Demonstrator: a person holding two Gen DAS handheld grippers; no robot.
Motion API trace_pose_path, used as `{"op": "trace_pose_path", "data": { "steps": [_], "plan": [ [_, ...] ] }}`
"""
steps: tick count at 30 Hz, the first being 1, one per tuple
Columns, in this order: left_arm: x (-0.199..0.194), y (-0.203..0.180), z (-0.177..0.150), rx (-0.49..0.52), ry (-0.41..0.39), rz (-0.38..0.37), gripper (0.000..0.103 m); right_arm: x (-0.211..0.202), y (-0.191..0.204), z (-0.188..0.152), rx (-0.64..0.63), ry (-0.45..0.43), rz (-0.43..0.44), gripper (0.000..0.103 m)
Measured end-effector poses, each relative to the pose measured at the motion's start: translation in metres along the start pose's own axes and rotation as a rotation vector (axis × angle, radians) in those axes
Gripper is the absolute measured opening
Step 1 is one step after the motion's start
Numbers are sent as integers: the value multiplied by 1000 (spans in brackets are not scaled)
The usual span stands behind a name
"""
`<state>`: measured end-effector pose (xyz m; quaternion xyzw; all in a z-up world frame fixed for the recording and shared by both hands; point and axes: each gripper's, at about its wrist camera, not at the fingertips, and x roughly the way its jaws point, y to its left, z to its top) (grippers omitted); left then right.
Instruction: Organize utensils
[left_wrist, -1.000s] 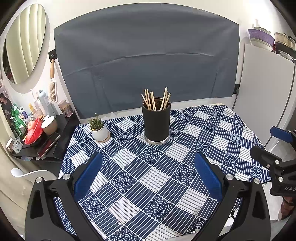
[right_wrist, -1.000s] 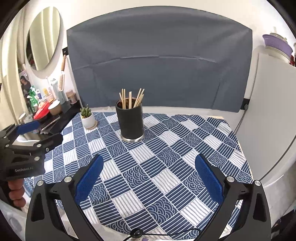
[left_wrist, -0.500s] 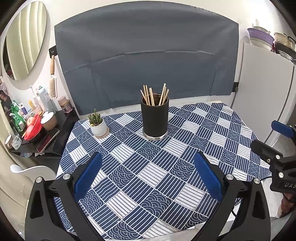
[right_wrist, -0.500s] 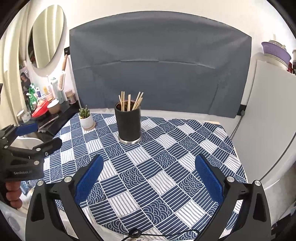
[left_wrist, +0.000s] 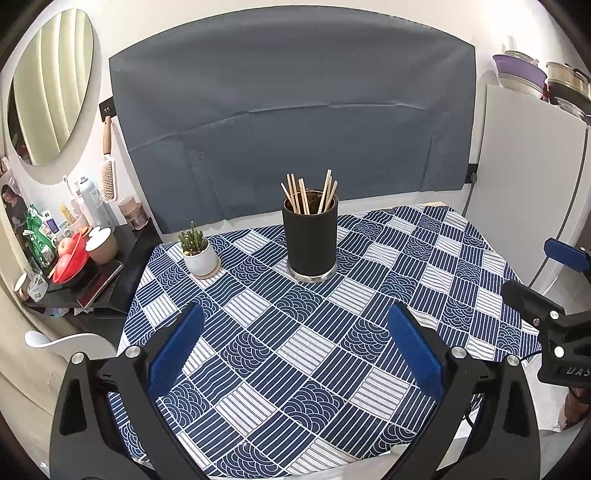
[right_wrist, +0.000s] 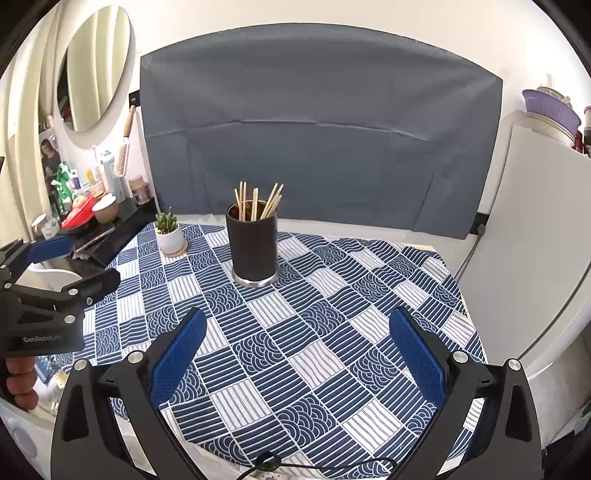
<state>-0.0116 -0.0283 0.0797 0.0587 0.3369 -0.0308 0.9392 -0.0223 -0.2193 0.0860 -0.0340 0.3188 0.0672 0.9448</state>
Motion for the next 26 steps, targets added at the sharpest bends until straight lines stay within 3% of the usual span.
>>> {"op": "trace_pose_path", "data": {
  "steps": [13, 26],
  "plan": [
    [-2, 1, 0, -15, -8, -6, 97, 7, -3, -1, 13, 32, 45, 95],
    [15, 21, 6, -82, -1, 18, 97, 12, -1, 3, 22, 7, 36, 95]
  ]
}}
